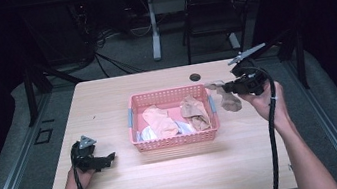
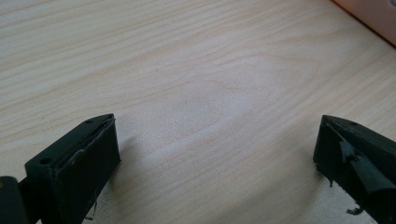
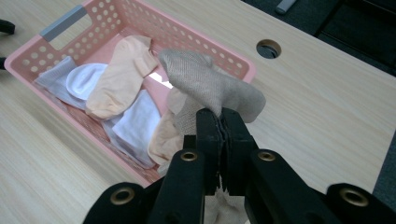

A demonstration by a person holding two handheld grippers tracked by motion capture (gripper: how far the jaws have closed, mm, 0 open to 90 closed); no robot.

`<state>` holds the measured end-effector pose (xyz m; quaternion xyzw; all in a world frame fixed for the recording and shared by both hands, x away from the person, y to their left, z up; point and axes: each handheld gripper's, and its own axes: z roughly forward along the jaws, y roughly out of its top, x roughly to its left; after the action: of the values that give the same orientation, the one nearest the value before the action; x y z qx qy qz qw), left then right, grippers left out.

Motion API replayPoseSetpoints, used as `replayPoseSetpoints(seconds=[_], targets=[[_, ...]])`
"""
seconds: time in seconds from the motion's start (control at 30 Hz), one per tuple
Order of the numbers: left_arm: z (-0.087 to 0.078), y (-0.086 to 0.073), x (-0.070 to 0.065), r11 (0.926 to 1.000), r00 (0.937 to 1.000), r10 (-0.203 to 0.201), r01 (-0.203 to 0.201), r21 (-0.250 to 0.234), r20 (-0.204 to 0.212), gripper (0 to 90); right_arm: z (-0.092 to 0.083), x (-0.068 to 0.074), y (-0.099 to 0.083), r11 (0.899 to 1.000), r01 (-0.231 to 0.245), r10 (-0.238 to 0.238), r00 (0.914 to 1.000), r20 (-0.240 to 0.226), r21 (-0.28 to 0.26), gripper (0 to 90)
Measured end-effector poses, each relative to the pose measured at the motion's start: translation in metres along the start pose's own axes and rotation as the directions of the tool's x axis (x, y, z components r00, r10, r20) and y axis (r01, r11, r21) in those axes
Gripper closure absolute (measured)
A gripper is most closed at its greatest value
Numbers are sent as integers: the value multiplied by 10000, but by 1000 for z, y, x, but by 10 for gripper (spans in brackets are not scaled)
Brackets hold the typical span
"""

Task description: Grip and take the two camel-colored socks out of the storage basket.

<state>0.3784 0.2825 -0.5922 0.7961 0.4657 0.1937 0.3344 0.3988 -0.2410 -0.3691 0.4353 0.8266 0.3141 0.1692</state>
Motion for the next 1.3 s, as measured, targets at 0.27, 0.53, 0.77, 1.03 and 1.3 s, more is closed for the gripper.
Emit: replayPoseSetpoints(seconds=[0.27, 0.53, 0.77, 1.03, 1.3], targets=[[0, 0, 0, 10000, 10000, 5, -5, 7, 9, 0, -2, -23, -19, 9981, -583, 576, 9977, 346, 193, 878], [0, 0, 0, 10000, 10000, 19, -19, 16, 22, 0, 2, -36, -28, 9953, -890, 863, 9938, 695, 373, 878], [0, 0, 0, 10000, 10000, 28, -28, 21, 30, 0, 9, -47, -37, 9916, -1150, 1090, 9894, 958, 595, 878], [0, 0, 0, 10000, 10000, 25, -26, 16, 30, 0, 20, -58, -46, 9858, -1409, 1301, 9849, 1142, 915, 878], [0, 0, 0, 10000, 10000, 29, -29, 19, 29, 0, 42, -60, -55, 9759, -1504, 1318, 9837, 1223, 1582, 878]])
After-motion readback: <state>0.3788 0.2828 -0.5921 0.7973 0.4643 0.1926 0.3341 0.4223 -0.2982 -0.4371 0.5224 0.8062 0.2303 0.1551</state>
